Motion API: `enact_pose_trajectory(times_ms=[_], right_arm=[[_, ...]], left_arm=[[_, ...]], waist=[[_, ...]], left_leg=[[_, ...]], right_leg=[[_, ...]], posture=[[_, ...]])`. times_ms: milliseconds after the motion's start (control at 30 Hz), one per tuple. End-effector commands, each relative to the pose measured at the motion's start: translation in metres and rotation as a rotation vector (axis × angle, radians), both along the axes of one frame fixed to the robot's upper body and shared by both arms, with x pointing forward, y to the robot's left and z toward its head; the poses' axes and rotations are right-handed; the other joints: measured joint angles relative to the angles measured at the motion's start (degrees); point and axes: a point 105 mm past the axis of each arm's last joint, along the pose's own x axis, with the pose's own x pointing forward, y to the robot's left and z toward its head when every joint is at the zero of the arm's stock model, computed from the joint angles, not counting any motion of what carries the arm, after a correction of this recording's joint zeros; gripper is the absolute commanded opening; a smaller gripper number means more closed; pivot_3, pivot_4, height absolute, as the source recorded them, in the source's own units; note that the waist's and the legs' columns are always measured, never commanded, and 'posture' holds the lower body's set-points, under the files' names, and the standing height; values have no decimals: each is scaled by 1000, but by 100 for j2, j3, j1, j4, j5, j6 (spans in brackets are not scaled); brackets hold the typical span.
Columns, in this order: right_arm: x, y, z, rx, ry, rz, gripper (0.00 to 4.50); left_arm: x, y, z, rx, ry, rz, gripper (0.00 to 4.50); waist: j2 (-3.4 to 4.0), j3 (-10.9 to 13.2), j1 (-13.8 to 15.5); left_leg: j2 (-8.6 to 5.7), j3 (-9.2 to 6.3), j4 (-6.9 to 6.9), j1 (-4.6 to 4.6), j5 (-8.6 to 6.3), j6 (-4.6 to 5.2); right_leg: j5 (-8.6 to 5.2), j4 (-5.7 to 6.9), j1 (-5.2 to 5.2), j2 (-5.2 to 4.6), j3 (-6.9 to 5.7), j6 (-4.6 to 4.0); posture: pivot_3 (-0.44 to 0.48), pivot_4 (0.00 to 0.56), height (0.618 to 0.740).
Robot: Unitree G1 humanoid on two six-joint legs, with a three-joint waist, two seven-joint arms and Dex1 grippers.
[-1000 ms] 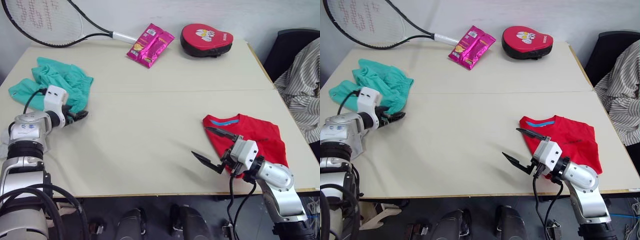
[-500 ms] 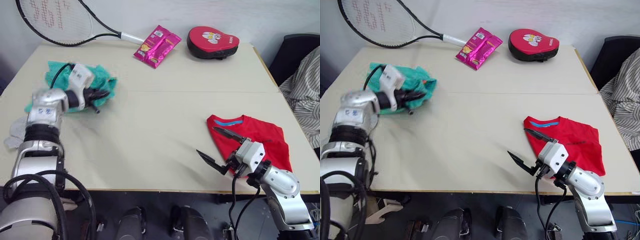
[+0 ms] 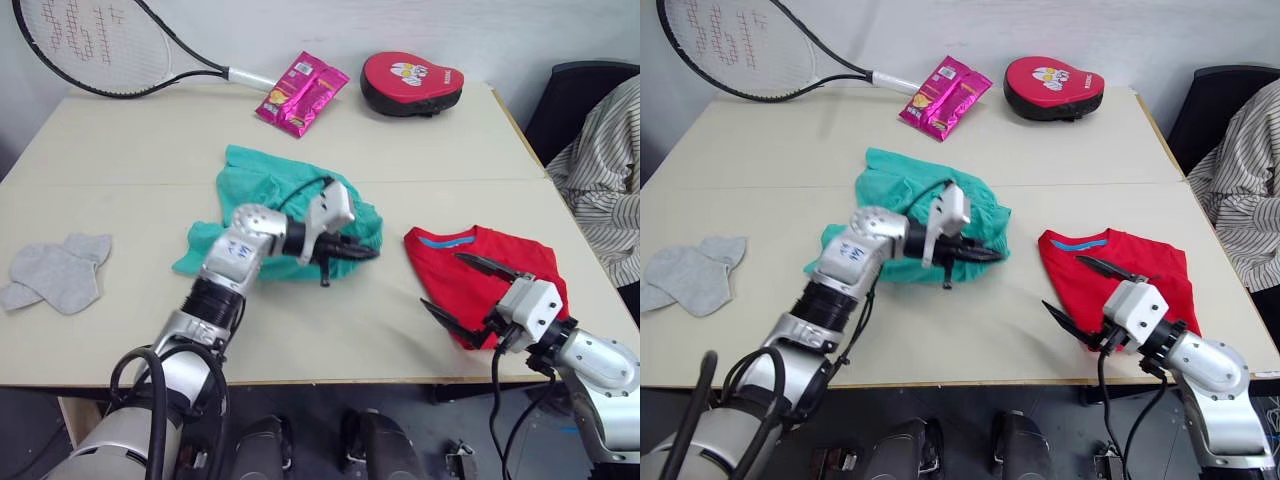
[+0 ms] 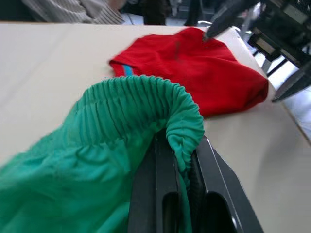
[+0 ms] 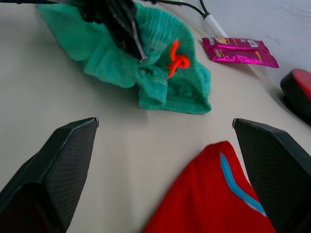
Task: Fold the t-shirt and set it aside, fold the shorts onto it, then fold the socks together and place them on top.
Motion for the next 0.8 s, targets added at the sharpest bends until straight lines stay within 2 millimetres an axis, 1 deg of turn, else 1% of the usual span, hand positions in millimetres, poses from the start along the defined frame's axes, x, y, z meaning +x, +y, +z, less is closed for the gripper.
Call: enact_pose_trajectory(times_ms=[33, 100, 200, 267, 333, 367, 400, 467, 533, 600, 633, 667, 733, 767, 800], right_arm=[[-6, -4, 16, -3, -41, -5, 4500], [-6, -5, 21, 9, -38, -11, 4500], [3, -2, 38, 131, -9, -46, 4500], [6, 8, 48, 198, 13, -18, 4500], [4, 26, 51, 159, 32, 66, 4500], [3, 35, 52, 129, 39, 110, 4500], [3, 42, 52, 105, 45, 137, 4500], [3, 53, 52, 82, 45, 174, 4500], [-2, 87, 33, -27, 97, 336, 4500], [-5, 107, 15, -97, 139, 421, 4500], [-1, 112, 8, -117, 154, 417, 4500], [2, 114, 3, -132, 162, 412, 4500], [10, 120, -13, -205, 186, 389, 4500], [13, 122, -17, -225, 194, 379, 4500], [19, 122, -21, -228, 198, 339, 4500]], left_arm=[[-12, -2, 8, -26, -11, -40, 1221], [-23, 3, 13, -31, -37, -101, 1869], [-31, 17, 16, 10, -134, -152, 2807], [-39, 25, 26, -27, -112, -187, 3462], [-46, 35, 43, -100, -85, -216, 4114], [-49, 43, 48, -109, -98, -224, 4417], [-51, 50, 50, -107, -113, -225, 4487], [-49, 63, 50, -94, -155, -204, 4487], [-31, 103, 48, -71, -259, -34, 4487], [-23, 138, 38, 8, -318, 75, 4487], [-21, 155, 27, 83, -343, 108, 4487], [-20, 166, 19, 137, -362, 122, 4487], [-22, 196, 2, 222, -332, 195, 4487], [-23, 204, -2, 236, -318, 217, 4487], [-24, 216, -7, 285, -304, 245, 4487]], waist=[[0, 0, -6], [0, 0, -6], [2, -1, -5], [3, -1, 2], [3, -1, 17], [3, -1, 17], [3, -1, 17], [3, -1, 18], [5, -2, -15], [4, -2, -91], [4, -2, -111], [4, -2, -119], [4, -2, -120], [4, -2, -122], [4, -2, -104]], left_leg=[[1, 0, -1, 0, 1, -1], [2, 0, -1, 0, 2, -3], [6, 0, -1, 1, 3, -7], [7, 0, 0, 3, 2, -8], [8, -2, 0, 3, 2, -7], [8, -3, 0, -1, 1, -7], [8, -3, 0, -1, 0, -5], [8, -3, -2, -1, -1, -5], [7, 1, -4, 3, -1, -5], [11, 5, -6, 8, -3, -3], [16, 4, -10, 9, -10, 7], [17, 2, -15, 9, -11, 9], [18, 1, -15, 4, -10, 3], [18, 1, -11, 1, -6, -6], [16, 2, -9, -3, -7, -5]], right_leg=[[-1, 3, -3, 0, 3, -1], [-3, 10, -6, 0, 4, -5], [-4, 14, -8, -1, 5, -8], [-4, 16, -8, -3, 8, -11], [-5, 16, -7, -4, 6, -14], [-5, 15, -9, -4, 4, -15], [-6, 15, -9, -5, 4, -15], [-6, 12, -9, -4, 4, -15], [-6, 13, -9, -4, 7, -15], [-6, 15, -10, -1, 10, -15], [-8, 15, -11, 4, 7, -18], [-11, 16, -13, 4, 3, -23], [-13, 17, -18, 3, -1, -28], [-13, 16, -18, 1, -2, -28], [-13, 16, -20, -3, -2, -27]], posture=[[0, 150, 740], [0, 150, 740], [0, 150, 740], [0, 150, 740], [0, 150, 740], [0, 150, 740], [0, 150, 740], [0, 150, 740], [0, 150, 740], [0, 150, 740], [0, 150, 740], [0, 150, 740], [0, 150, 740], [0, 150, 740], [0, 150, 740]])
